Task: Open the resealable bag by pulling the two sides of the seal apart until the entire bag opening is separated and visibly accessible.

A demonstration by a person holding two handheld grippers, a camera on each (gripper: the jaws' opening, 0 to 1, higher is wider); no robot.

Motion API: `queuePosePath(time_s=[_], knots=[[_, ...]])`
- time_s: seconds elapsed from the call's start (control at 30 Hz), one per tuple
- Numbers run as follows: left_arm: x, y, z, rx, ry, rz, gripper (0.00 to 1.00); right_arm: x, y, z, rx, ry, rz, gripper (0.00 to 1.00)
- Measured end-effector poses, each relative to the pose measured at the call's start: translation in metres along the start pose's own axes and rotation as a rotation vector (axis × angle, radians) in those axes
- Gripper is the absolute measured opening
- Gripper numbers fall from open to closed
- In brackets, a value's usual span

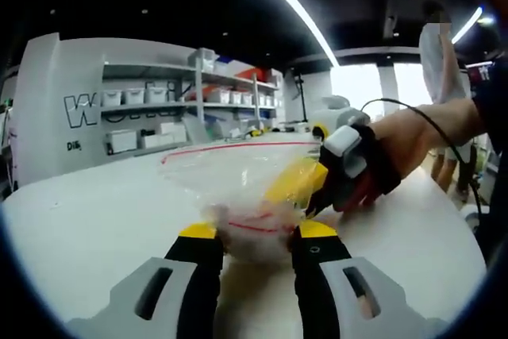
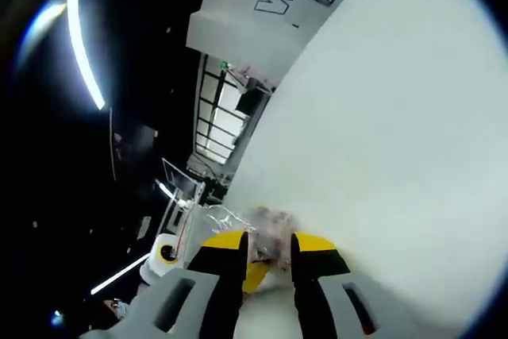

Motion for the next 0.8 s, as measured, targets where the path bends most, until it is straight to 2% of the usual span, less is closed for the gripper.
queuePosePath(time_s=[0.2,0.4,0.8], knots=[[0.001,0.0,0.0,-0.001,0.0,0.002,0.34,0.007,-0.009,-0.01,0.014,0.038,-0.071,0.2],[0.002,0.0,-0.001,-0.002,0.0,0.004,0.34,0.014,-0.016,-0.02,0.038,0.049,-0.068,0.2],[0.003,0.0,-0.001,-0.004,0.0,0.005,0.33,0.01,-0.012,-0.021,0.047,0.034,-0.068,0.2]])
Point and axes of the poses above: the point that each gripper's makers call its tool centre point, and the gripper's own axes: z roughly forward along the fingers, x roughly to its right, y roughly out of its underside, the point moved 2 cm from there along -z, roughly backward along the fingers, and after that the axes turned 5 degrees about y, right-handed, at the moved point
